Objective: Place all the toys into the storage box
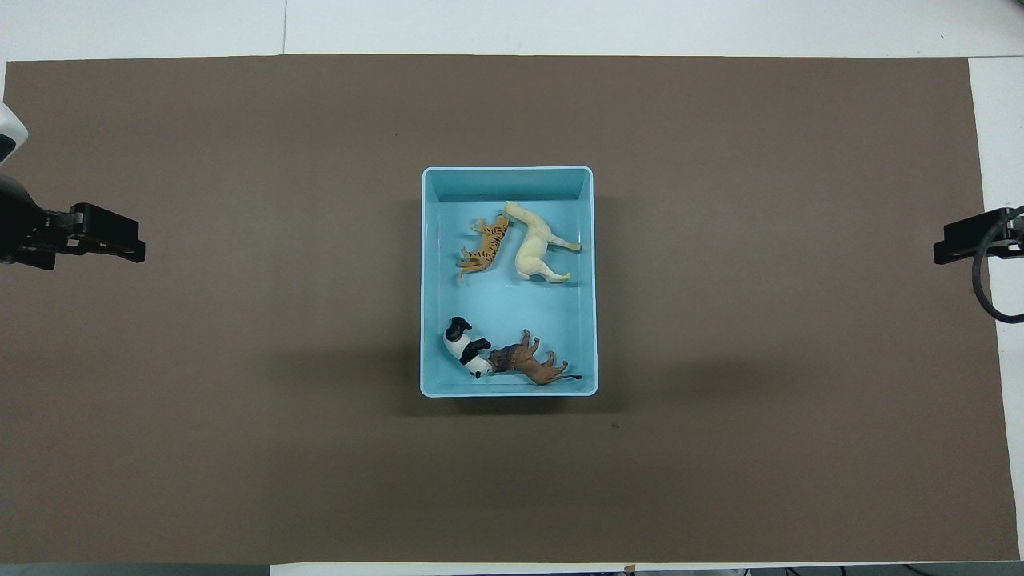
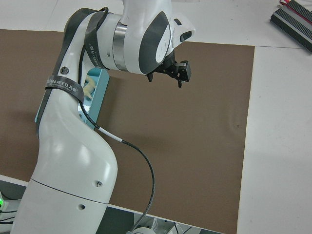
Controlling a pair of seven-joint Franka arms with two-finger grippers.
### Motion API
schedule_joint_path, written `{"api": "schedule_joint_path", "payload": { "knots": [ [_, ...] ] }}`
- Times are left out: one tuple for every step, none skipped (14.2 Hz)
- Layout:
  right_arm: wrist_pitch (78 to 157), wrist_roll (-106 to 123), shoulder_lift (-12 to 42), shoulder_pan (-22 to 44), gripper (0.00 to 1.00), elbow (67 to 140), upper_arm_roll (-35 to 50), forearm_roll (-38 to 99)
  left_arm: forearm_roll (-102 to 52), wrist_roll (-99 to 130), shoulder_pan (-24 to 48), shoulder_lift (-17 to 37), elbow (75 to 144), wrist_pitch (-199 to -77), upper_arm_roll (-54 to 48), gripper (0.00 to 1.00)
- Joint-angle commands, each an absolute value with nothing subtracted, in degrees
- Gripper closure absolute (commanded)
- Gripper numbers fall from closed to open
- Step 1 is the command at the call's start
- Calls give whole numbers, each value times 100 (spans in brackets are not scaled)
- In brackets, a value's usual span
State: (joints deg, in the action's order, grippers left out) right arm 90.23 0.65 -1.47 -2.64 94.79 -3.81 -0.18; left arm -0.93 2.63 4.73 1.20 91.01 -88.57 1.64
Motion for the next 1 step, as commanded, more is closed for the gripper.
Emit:
{"api": "schedule_joint_path", "payload": {
  "knots": [
    [9026,202,-220,-272,0,9598,-369,-79,-9,246,536,53,9141,-8842,211,0]
  ]
}}
